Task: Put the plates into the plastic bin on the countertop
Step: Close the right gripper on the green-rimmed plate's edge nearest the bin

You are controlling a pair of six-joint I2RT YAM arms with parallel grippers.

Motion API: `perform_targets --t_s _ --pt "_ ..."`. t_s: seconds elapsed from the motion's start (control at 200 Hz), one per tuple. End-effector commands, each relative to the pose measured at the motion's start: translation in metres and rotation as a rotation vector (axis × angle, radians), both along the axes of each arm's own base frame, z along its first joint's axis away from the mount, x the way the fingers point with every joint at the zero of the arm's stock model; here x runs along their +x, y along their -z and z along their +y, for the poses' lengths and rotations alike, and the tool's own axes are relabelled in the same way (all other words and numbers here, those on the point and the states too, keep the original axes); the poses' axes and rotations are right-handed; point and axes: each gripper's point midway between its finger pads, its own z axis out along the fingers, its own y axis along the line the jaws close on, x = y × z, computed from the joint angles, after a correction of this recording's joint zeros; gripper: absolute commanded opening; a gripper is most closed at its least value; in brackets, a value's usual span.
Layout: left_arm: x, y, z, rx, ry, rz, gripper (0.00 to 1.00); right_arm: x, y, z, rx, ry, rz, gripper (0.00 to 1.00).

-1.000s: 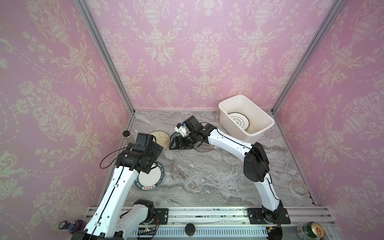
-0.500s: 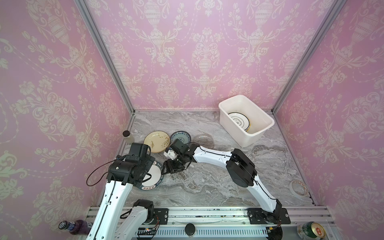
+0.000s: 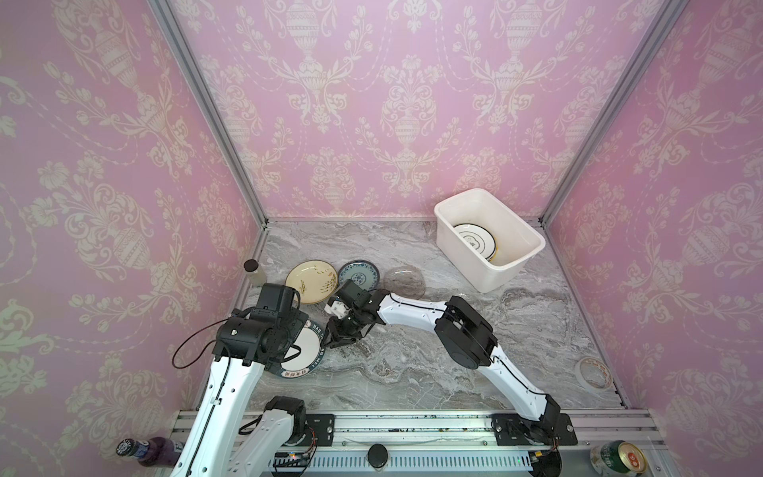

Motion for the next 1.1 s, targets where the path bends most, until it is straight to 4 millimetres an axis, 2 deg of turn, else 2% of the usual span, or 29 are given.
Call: perform_targets --t_s 0.0,0.29,0.405,0.515,0.645,0.761,0.861,0.936,1.091 --pt "-0.002 -0.003 0.003 0.010 -0.009 0.006 0.99 0.006 0.020 -0.001 -0.025 0.036 0.045 0.27" --pt "0.000 -0.004 0.003 0.018 0.022 0.002 0.99 0.011 0.028 0.002 -0.026 0.062 0.071 0.17" --pt "0.002 -0.004 0.002 0.017 0.032 -0.003 0.99 0.013 0.026 0.004 -0.022 0.063 0.065 0.15" --pt "0.005 -0.005 0.000 0.011 0.044 -0.014 0.99 0.012 0.025 0.005 -0.022 0.062 0.070 0.06" --pt "0.016 -0.009 -0.005 0.003 0.075 -0.049 0.99 0.013 0.017 0.001 -0.011 0.073 0.061 0.02" --pt "0.029 -0.011 -0.012 -0.008 0.135 -0.083 0.99 0.015 0.008 -0.007 -0.009 0.079 0.049 0.00" --pt "0.049 -0.015 -0.031 -0.053 0.254 -0.142 0.99 0.016 0.001 -0.018 -0.011 0.086 0.047 0.00" --pt "0.061 -0.018 -0.045 -0.084 0.351 -0.163 0.99 0.017 0.000 -0.029 -0.025 0.096 0.047 0.00" --pt "0.071 -0.024 -0.063 -0.097 0.518 -0.156 0.99 0.020 0.000 -0.061 -0.044 0.118 0.053 0.00"
